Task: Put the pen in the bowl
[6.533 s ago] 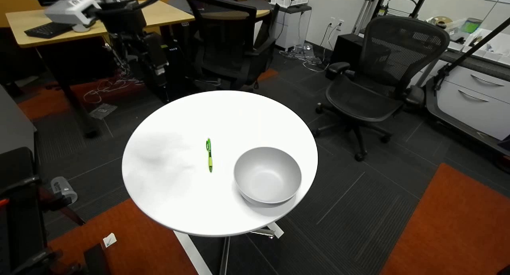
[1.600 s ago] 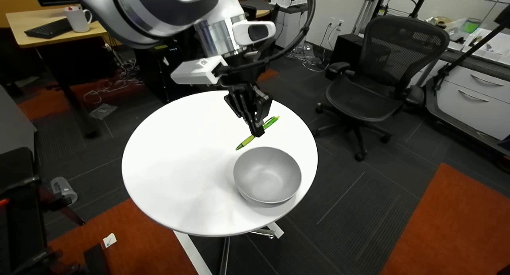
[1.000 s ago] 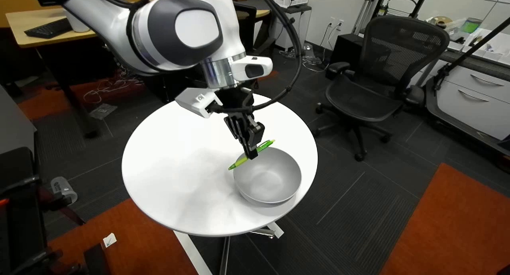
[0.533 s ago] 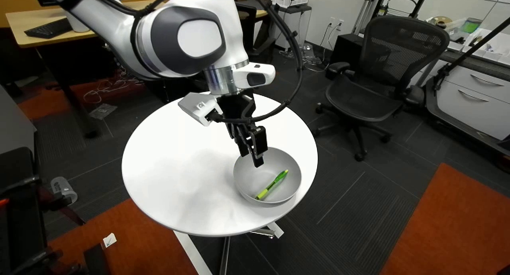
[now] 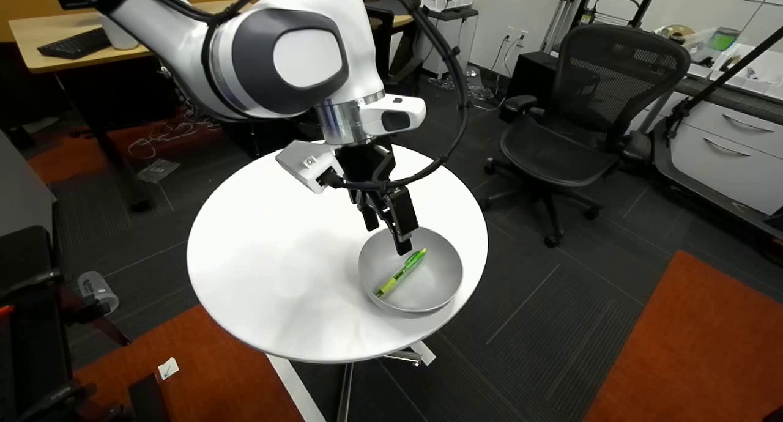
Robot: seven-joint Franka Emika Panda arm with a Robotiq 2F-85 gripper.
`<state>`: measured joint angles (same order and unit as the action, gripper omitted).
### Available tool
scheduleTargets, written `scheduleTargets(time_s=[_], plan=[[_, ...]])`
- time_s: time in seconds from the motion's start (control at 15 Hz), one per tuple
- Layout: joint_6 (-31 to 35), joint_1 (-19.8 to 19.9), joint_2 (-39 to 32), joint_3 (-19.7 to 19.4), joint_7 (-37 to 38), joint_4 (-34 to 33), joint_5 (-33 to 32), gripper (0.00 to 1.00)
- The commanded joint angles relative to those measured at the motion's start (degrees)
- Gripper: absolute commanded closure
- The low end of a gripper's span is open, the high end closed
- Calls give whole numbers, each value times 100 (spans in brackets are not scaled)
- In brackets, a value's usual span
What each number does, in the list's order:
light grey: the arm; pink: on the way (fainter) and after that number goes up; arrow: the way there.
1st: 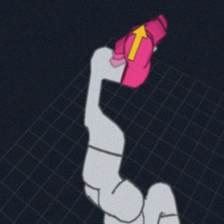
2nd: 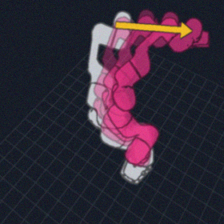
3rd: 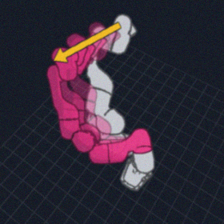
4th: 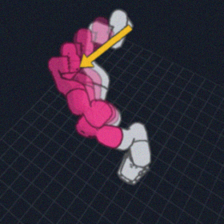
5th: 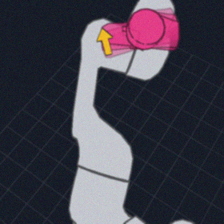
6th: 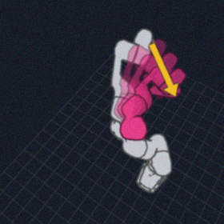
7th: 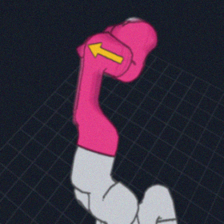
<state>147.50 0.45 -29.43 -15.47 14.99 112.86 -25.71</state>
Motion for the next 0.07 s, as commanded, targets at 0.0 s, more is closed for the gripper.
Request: scheduleTargets(time_s=[0.0], plan=[[-7, -27, -7, -31, -37, -12, 42, 0]])
